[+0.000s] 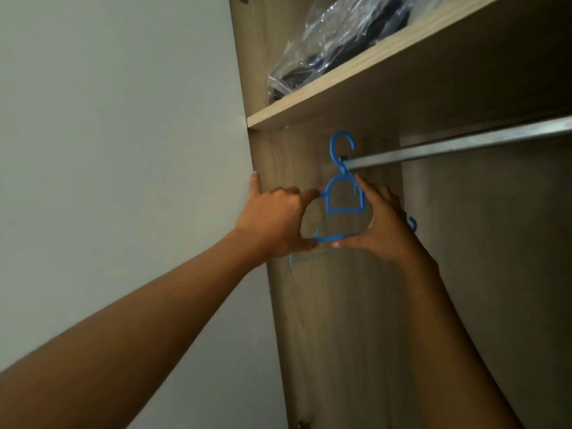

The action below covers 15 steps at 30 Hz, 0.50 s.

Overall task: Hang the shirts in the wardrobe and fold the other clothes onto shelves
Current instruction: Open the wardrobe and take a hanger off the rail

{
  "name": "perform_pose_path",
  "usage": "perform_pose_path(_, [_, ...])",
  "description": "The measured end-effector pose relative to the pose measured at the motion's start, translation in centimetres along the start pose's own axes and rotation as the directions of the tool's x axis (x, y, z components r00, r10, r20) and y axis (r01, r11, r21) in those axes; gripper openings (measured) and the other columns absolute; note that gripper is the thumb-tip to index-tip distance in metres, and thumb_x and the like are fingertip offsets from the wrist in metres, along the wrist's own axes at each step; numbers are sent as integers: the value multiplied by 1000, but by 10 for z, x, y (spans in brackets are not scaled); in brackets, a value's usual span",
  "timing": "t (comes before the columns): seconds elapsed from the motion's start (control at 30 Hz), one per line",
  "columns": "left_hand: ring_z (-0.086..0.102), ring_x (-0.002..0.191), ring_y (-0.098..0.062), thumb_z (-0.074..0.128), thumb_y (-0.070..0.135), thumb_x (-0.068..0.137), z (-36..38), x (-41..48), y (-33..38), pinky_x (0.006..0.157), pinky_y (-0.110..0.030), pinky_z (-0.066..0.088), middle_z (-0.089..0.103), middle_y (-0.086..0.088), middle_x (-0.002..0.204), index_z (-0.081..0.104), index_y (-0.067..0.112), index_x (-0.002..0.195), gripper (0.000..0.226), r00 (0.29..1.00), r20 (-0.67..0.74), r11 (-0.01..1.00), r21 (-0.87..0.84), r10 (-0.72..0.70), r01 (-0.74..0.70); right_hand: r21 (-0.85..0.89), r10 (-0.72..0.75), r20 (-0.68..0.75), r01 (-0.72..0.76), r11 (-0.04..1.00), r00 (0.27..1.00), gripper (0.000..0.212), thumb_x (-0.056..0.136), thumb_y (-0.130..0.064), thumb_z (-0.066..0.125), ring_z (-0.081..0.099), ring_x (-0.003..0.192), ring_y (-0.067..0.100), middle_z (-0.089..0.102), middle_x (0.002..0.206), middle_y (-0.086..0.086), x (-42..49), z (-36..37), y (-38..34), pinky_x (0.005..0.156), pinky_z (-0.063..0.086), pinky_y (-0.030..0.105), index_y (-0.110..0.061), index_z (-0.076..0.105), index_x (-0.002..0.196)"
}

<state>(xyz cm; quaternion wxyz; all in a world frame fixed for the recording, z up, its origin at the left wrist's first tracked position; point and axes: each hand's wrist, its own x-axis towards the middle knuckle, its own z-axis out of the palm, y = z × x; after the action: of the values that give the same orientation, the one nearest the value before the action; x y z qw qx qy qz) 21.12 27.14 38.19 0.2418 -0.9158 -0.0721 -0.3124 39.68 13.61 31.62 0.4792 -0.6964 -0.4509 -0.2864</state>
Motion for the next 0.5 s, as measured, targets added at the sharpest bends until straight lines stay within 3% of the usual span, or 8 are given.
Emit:
perform_pose_path(0.23, [59, 121, -20, 68, 66, 77, -64, -111, -19, 116, -67, 10, 63, 3, 125, 30, 32, 150, 89, 986, 44, 984, 85, -161, 157, 20, -67, 102, 65, 998, 993, 135, 46, -45, 97, 34, 132, 21, 39, 138, 0, -44, 21, -103, 109, 37, 41, -30, 22, 157])
perform_pose_path(0.5, [62, 116, -17, 69, 72, 70, -177, -278, -37, 115, -66, 12, 61, 4, 126, 25, 35, 149, 98, 923, 69, 903, 244, -379, 353, 178, -230, 268, 186, 966, 936, 133, 50, -57, 91, 31, 129, 20, 34, 137, -3, -128, 34, -274, 110, 36, 42, -35, 14, 156])
